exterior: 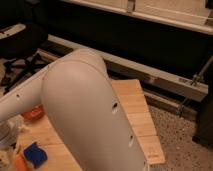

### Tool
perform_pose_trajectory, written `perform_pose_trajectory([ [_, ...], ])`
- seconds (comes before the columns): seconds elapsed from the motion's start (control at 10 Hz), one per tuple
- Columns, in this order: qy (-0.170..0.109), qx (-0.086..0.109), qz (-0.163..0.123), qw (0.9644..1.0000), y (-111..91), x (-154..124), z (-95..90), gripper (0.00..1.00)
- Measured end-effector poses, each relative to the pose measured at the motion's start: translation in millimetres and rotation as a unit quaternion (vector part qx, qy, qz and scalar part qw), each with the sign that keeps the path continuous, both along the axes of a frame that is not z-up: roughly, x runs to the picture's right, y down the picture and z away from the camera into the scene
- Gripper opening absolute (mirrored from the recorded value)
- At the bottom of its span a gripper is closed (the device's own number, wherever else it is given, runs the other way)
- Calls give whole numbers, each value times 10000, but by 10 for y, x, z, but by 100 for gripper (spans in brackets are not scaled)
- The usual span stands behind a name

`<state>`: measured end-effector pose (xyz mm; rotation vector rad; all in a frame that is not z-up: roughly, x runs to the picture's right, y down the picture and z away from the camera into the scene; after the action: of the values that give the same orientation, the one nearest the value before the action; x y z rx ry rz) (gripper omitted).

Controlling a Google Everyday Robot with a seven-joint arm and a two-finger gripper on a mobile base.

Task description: Place the white sponge in the ceramic cup

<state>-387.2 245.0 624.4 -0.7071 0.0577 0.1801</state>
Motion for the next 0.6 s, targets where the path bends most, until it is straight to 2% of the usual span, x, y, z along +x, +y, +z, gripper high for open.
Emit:
perform_pose_trajectory([
  [0.2, 314, -59, 175, 9993, -26, 4, 87, 80],
  [0.6, 682, 7, 258, 9973, -29, -51, 170, 80],
])
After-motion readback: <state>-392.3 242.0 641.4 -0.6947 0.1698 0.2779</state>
